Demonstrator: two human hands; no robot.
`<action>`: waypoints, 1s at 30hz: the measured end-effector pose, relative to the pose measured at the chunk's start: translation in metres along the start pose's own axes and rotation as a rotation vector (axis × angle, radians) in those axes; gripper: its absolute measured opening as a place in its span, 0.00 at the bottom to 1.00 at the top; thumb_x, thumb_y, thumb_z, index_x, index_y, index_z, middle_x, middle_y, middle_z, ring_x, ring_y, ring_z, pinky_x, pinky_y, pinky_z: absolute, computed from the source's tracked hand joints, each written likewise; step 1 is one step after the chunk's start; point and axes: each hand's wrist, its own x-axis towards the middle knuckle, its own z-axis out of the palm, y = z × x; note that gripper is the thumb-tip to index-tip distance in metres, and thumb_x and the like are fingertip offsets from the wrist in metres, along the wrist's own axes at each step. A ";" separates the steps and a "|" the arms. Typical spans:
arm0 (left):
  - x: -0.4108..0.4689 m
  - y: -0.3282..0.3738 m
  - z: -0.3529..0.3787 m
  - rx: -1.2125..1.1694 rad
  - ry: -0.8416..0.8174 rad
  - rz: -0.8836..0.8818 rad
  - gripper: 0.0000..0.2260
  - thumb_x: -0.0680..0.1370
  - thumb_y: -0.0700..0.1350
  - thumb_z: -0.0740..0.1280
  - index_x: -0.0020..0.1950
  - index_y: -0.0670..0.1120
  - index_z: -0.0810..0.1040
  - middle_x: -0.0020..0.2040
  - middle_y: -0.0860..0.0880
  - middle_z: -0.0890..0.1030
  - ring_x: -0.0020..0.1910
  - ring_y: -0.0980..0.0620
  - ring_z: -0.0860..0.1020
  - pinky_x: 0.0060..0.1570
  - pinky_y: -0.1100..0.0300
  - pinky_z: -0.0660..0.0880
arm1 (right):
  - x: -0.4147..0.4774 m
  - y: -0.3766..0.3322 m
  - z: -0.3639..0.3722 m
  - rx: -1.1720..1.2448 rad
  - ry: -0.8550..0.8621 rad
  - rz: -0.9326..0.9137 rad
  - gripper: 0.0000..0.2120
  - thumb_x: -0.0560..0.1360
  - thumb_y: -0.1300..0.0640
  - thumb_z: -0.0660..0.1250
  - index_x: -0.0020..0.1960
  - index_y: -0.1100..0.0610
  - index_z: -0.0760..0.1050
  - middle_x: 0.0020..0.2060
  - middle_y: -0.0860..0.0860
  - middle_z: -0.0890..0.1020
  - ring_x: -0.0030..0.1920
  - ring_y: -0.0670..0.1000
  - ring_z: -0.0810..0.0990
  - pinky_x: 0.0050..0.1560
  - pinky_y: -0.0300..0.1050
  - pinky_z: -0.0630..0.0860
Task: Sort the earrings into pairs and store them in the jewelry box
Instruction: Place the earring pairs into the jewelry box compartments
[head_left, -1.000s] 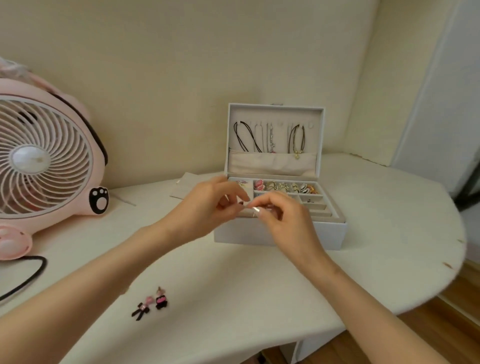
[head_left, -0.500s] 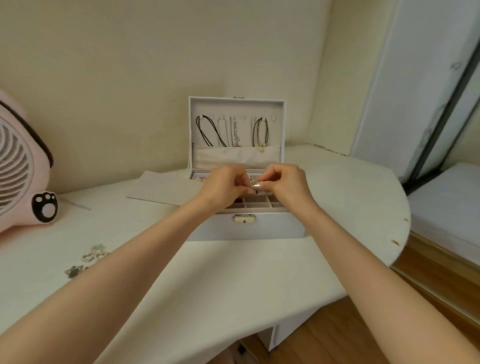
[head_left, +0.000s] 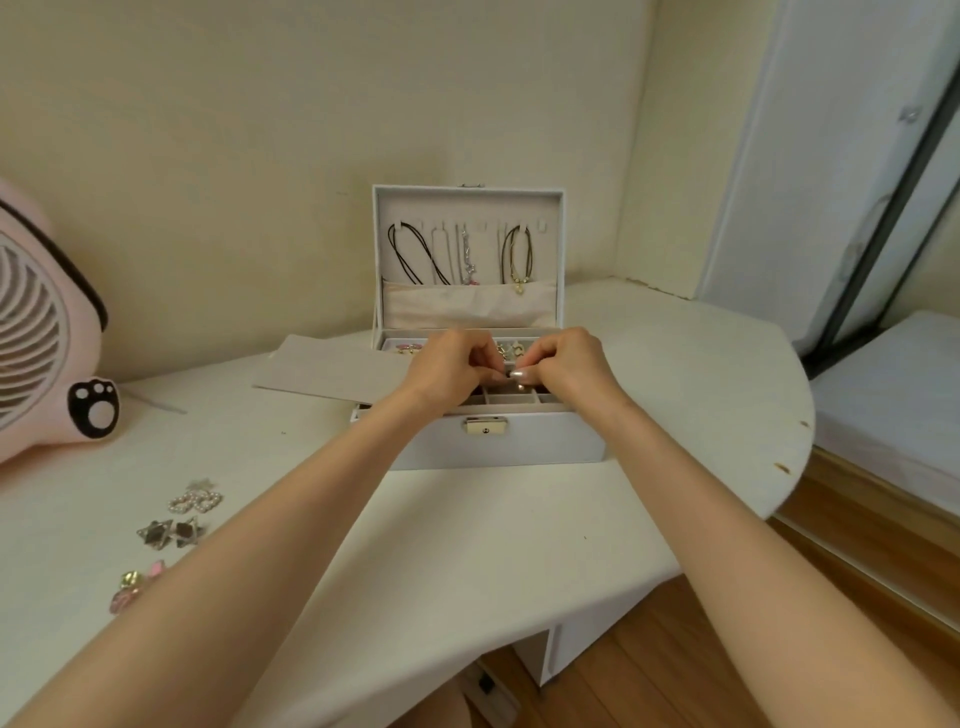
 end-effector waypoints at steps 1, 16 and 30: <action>0.000 0.000 0.000 0.000 -0.013 0.004 0.07 0.70 0.39 0.73 0.36 0.49 0.78 0.38 0.48 0.81 0.42 0.48 0.79 0.49 0.47 0.76 | 0.001 0.001 0.001 -0.059 -0.002 -0.006 0.04 0.68 0.67 0.71 0.41 0.61 0.84 0.41 0.54 0.83 0.44 0.49 0.77 0.48 0.41 0.75; 0.001 -0.002 0.006 0.120 -0.016 -0.045 0.05 0.70 0.45 0.72 0.36 0.53 0.77 0.37 0.52 0.82 0.41 0.52 0.79 0.43 0.56 0.74 | 0.003 0.003 0.003 -0.141 -0.074 -0.068 0.05 0.66 0.62 0.77 0.38 0.60 0.81 0.34 0.50 0.78 0.39 0.47 0.75 0.41 0.38 0.69; -0.003 0.000 0.007 0.226 0.090 -0.026 0.04 0.73 0.46 0.68 0.45 0.49 0.82 0.47 0.51 0.75 0.52 0.52 0.72 0.43 0.61 0.67 | 0.006 0.010 0.007 -0.182 0.001 -0.079 0.04 0.70 0.63 0.71 0.37 0.59 0.83 0.38 0.53 0.84 0.40 0.48 0.78 0.42 0.40 0.74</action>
